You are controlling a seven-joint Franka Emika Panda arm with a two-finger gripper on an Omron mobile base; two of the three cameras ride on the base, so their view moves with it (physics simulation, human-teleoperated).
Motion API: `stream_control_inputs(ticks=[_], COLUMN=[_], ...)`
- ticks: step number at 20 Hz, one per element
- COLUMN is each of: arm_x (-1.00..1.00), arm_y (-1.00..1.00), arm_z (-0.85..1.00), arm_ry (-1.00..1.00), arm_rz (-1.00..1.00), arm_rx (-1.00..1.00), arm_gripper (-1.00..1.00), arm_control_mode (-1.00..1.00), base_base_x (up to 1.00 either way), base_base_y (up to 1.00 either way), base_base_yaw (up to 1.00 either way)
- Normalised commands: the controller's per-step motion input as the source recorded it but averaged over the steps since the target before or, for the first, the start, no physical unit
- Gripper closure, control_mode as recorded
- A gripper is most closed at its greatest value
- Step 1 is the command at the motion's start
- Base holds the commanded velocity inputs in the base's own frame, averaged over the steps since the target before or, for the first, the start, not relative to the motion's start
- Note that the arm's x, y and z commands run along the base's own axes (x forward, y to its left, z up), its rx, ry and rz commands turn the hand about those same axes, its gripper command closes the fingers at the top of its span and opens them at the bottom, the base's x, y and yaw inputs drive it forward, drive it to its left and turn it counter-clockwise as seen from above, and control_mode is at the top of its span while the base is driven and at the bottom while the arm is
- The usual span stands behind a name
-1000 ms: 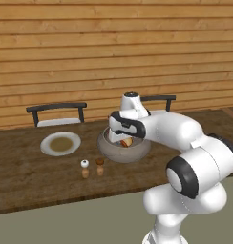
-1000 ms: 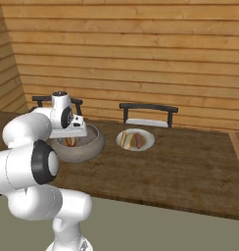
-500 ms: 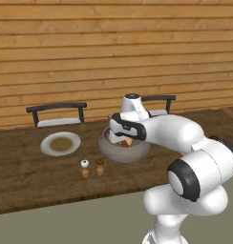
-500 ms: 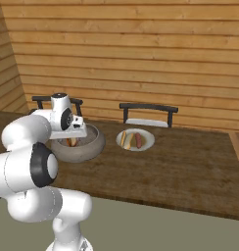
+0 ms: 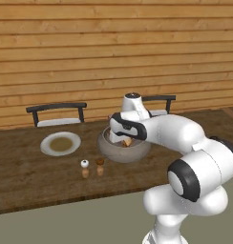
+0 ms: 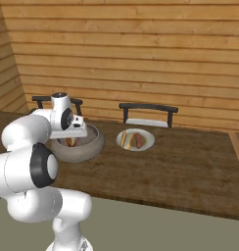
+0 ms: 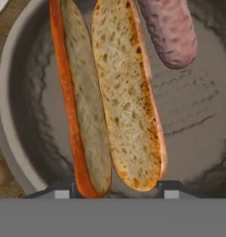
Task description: Place one bun and one sausage from the bowl on each plate.
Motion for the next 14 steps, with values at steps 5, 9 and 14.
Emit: stream_control_inputs(ticks=[5,9,14], arm_x=[0.0,0.0,-0.08], arm_y=[0.0,0.0,0.0], arm_z=[0.0,0.0,0.04], arm_ry=[0.0,0.0,-0.01], arm_rz=[0.0,0.0,0.0], arm_rx=[0.0,0.0,0.0], arm_gripper=[1.0,1.0,1.0], arm_control_mode=[-1.0,-1.0,-1.0], base_base_x=[0.0,0.0,0.0], base_base_y=[0.0,0.0,0.0], base_base_yaw=[0.0,0.0,0.0])
